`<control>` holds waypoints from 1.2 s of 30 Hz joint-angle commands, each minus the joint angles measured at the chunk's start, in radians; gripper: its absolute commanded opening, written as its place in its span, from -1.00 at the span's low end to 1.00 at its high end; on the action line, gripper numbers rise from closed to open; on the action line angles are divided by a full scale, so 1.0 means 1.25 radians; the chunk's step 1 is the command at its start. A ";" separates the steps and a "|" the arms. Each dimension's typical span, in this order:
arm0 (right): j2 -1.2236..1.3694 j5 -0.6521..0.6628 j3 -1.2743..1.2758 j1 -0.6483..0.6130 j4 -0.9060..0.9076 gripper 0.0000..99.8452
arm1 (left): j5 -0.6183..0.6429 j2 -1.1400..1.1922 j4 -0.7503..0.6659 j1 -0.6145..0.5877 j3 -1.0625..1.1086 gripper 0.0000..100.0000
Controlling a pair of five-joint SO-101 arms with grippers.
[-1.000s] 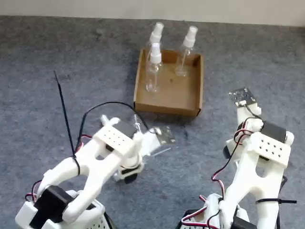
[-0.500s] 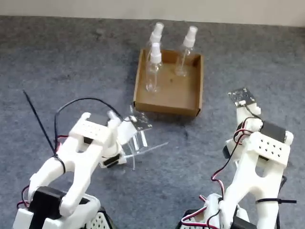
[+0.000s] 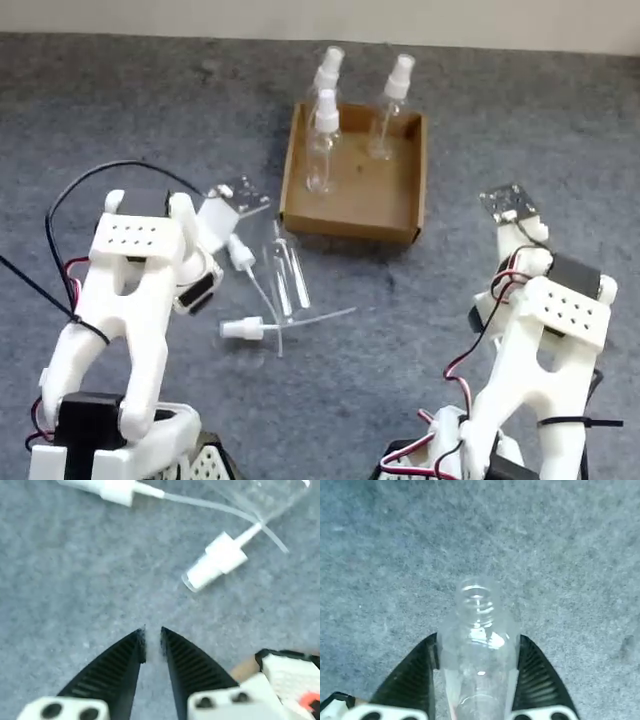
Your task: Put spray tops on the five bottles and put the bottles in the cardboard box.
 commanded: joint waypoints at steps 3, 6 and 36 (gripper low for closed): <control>-0.035 0.007 -0.006 0.003 -0.004 -0.99 | -0.004 -0.106 0.028 0.007 0.056 -0.88; -0.035 0.007 -0.006 0.003 -0.004 -0.99 | -0.004 -0.245 0.015 0.077 0.161 -0.78; -0.035 0.007 -0.004 0.004 -0.003 -0.99 | -0.059 -0.035 -0.383 0.184 0.317 -0.87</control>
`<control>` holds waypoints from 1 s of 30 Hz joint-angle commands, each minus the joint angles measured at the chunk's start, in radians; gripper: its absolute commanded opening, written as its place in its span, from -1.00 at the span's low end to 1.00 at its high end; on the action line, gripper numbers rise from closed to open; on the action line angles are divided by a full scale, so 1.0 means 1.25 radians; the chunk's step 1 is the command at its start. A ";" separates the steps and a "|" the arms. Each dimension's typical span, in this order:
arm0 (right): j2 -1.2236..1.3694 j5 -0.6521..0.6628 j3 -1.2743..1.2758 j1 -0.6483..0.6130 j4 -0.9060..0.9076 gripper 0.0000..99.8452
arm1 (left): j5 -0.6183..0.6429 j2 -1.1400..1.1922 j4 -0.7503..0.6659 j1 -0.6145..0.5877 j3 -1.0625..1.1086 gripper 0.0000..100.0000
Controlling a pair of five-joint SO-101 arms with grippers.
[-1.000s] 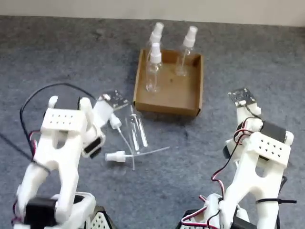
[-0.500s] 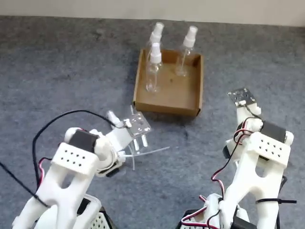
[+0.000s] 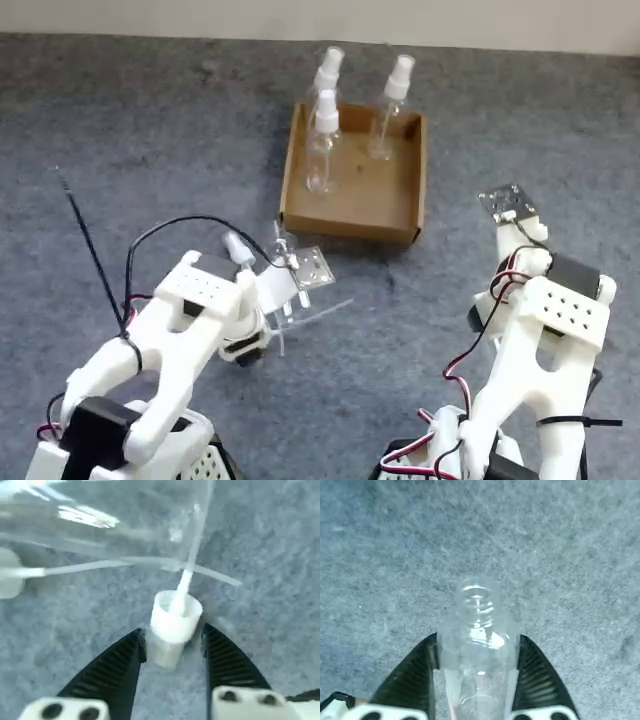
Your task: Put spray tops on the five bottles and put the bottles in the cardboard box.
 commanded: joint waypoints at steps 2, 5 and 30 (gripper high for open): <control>-0.035 0.007 -0.004 0.004 -0.003 -0.99 | -0.069 0.004 -0.006 -0.091 -0.040 -0.92; -0.035 0.007 -0.004 0.004 -0.003 -0.99 | -0.123 0.004 0.041 -0.158 -0.087 -0.93; -0.035 0.007 -0.004 0.008 -0.003 -0.99 | -0.277 0.010 0.122 -0.438 -0.285 -0.92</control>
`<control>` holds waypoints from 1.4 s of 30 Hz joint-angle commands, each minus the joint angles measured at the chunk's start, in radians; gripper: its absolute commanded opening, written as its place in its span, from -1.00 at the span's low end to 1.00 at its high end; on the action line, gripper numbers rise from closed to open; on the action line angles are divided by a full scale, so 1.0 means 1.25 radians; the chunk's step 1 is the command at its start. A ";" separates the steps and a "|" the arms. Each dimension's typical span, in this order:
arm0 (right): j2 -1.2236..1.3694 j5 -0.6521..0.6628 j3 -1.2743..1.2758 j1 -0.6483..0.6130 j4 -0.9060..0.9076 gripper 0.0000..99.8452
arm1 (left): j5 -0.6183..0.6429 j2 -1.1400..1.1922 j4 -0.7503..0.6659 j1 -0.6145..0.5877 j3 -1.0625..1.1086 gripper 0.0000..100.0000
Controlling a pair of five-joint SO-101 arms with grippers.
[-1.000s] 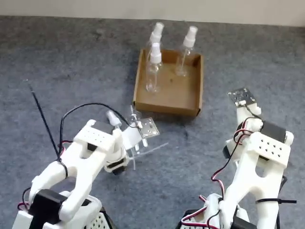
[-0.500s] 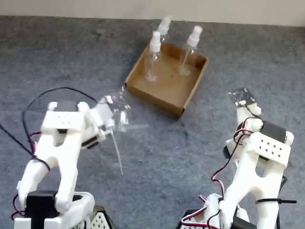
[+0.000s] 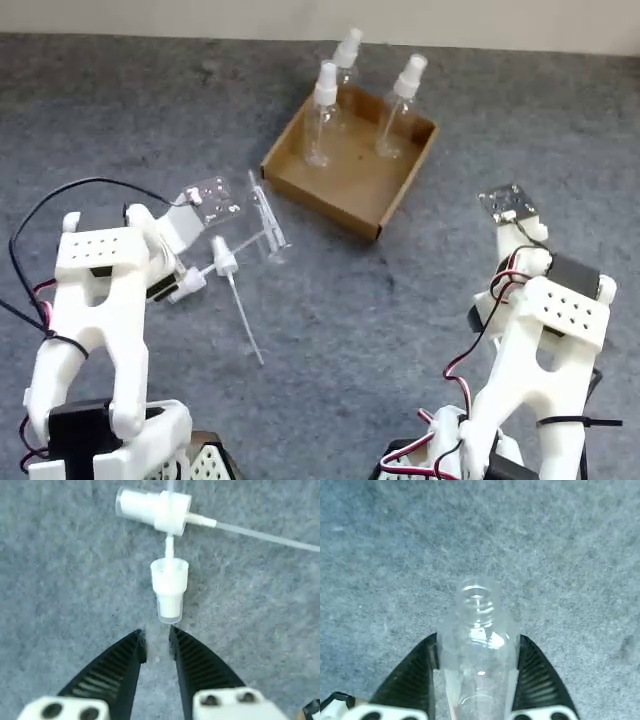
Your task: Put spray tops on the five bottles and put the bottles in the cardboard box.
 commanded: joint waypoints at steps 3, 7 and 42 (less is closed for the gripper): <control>-0.035 0.007 -0.004 0.007 -0.003 -0.99 | -0.009 -0.001 0.002 -0.073 -0.037 -0.92; -0.035 0.032 -0.004 0.007 -0.002 -0.99 | 0.015 -0.001 0.002 -0.095 -0.040 -0.92; -0.042 -0.011 0.217 -0.019 -0.191 -0.99 | 0.673 0.768 -0.151 0.305 -1.061 -0.65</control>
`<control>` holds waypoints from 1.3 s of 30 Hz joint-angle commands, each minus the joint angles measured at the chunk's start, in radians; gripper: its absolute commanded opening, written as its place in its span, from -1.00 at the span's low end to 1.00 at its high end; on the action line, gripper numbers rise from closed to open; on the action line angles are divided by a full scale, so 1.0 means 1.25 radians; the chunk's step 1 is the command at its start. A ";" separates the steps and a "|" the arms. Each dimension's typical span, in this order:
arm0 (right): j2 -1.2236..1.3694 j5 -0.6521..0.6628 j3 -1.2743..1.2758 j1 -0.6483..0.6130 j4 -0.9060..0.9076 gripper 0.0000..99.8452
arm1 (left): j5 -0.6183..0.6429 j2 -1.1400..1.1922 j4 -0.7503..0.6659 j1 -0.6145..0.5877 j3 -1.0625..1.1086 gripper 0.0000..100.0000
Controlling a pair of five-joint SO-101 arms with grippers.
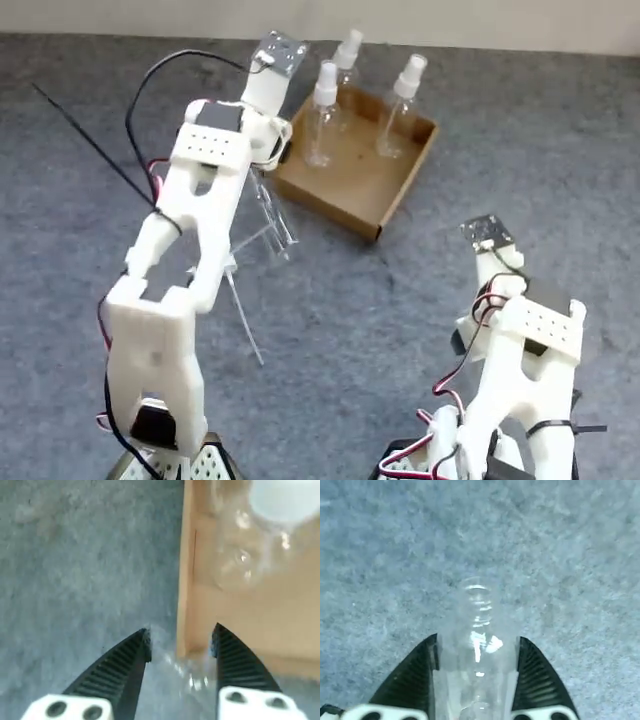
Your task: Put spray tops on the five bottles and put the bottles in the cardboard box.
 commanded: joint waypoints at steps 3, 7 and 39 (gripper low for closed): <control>-0.028 -0.009 -0.003 -0.007 -0.025 -0.99 | 0.006 0.101 -0.002 0.010 -0.186 -0.65; -0.028 -0.009 -0.003 -0.004 -0.025 -0.99 | 0.006 0.166 0.044 0.008 -0.256 -0.65; -0.028 -0.009 -0.003 -0.002 -0.019 -0.99 | 0.036 0.236 0.349 0.001 -0.311 -0.84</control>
